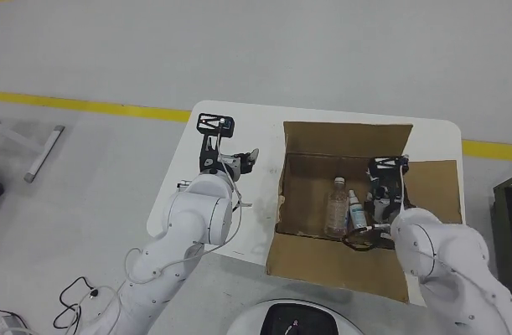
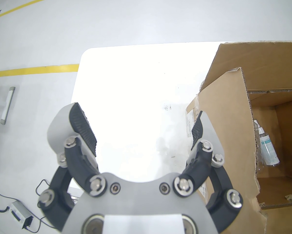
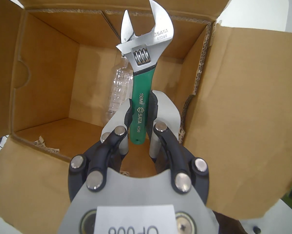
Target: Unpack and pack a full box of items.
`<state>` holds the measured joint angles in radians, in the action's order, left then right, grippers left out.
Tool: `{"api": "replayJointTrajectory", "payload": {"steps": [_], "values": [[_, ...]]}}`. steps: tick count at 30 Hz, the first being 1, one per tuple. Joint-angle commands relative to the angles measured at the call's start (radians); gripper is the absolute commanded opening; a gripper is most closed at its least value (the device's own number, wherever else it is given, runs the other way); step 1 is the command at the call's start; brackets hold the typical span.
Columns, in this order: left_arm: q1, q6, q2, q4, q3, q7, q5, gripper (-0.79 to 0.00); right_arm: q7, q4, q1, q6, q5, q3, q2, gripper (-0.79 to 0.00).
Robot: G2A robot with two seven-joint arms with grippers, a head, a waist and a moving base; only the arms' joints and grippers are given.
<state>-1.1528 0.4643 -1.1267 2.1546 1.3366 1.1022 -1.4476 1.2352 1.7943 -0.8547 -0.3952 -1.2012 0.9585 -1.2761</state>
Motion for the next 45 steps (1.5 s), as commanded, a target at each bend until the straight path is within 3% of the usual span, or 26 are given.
{"api": "replayJointTrajectory", "payload": {"steps": [1,19,20,23,25,29,30,34,36,38,39,41,45], "values": [[0.0,0.0,0.0,0.0,0.0,0.0,0.0,0.0,0.01,-0.064,0.029,-0.015,-0.025,-0.042,-0.011,-0.785],[0.0,0.0,0.0,0.0,0.0,0.0,0.0,0.0,0.06,-0.43,0.174,-0.051,-0.189,-0.234,-0.103,-0.767],[0.0,0.0,0.0,0.0,0.0,0.0,0.0,0.0,0.061,-0.442,0.178,-0.054,-0.19,-0.238,-0.109,-0.68],[0.0,0.0,0.0,0.0,0.0,0.0,0.0,0.0,0.066,-0.473,0.191,-0.061,-0.207,-0.249,-0.123,-0.262],[0.0,0.0,0.0,0.0,0.0,0.0,0.0,0.0,0.066,-0.484,0.194,-0.064,-0.202,-0.249,-0.132,-0.237],[0.0,0.0,0.0,0.0,0.0,0.0,0.0,0.0,0.063,-0.488,0.193,-0.064,-0.212,-0.242,-0.142,-0.092],[0.0,0.0,0.0,0.0,0.0,0.0,0.0,0.0,0.064,-0.484,0.191,-0.064,-0.219,-0.238,-0.143,-0.089],[0.0,0.0,0.0,0.0,0.0,0.0,0.0,0.0,0.06,-0.423,0.168,-0.05,-0.21,-0.196,-0.142,-0.129],[0.0,0.0,0.0,0.0,0.0,0.0,0.0,0.0,0.061,-0.351,0.143,-0.027,-0.195,-0.156,-0.134,-0.188],[0.0,0.0,0.0,0.0,0.0,0.0,0.0,0.0,0.066,-0.261,0.104,-0.003,-0.196,-0.099,-0.12,-0.456],[0.0,0.0,0.0,0.0,0.0,0.0,0.0,0.0,0.063,-0.198,0.077,0.014,-0.173,-0.06,-0.112,-0.523],[0.0,0.0,0.0,0.0,0.0,0.0,0.0,0.0,0.051,-0.078,0.013,0.058,-0.156,0.023,-0.093,-0.785],[0.0,0.0,0.0,0.0,0.0,0.0,0.0,0.0,0.007,0.143,-0.133,0.181,-0.04,0.206,-0.062,-0.785]]}}
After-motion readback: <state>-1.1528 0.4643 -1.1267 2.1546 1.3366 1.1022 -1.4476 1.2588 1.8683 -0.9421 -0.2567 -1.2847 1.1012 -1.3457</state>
